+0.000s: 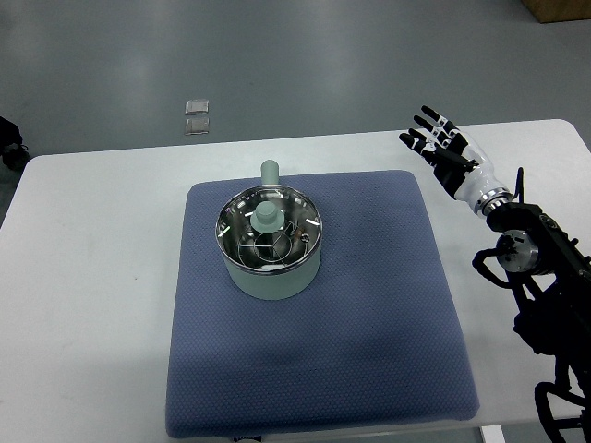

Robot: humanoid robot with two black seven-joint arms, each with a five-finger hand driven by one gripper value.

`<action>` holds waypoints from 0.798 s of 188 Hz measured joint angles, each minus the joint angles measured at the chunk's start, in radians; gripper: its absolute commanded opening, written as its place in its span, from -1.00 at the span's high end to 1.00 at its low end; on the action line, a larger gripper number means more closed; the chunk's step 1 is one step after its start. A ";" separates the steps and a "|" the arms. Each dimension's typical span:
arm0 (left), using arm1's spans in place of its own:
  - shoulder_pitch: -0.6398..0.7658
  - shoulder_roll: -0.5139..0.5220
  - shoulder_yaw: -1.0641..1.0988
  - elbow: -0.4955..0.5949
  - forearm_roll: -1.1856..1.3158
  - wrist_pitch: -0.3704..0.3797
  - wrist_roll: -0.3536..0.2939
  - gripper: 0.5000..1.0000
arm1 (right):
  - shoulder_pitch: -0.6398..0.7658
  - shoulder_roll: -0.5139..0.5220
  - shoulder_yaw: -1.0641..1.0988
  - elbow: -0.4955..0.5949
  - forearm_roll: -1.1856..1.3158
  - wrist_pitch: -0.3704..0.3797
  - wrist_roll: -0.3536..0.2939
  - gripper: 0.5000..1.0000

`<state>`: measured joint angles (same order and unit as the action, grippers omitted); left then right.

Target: Open lid and place right of pot

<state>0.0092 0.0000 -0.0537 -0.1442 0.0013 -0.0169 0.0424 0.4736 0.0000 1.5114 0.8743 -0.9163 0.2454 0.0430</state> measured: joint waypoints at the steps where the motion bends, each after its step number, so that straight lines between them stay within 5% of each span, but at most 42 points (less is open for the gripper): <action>1: 0.000 0.000 0.000 0.000 0.000 0.000 0.000 -1.00 | 0.000 0.000 0.000 0.000 0.000 0.000 0.000 -0.69; 150: 0.000 0.000 0.000 0.000 0.000 0.000 -0.001 -1.00 | 0.008 0.000 -0.055 0.000 -0.006 0.017 0.000 -0.69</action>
<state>0.0093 0.0000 -0.0537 -0.1442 0.0013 -0.0169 0.0415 0.4812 0.0000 1.4562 0.8744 -0.9220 0.2625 0.0433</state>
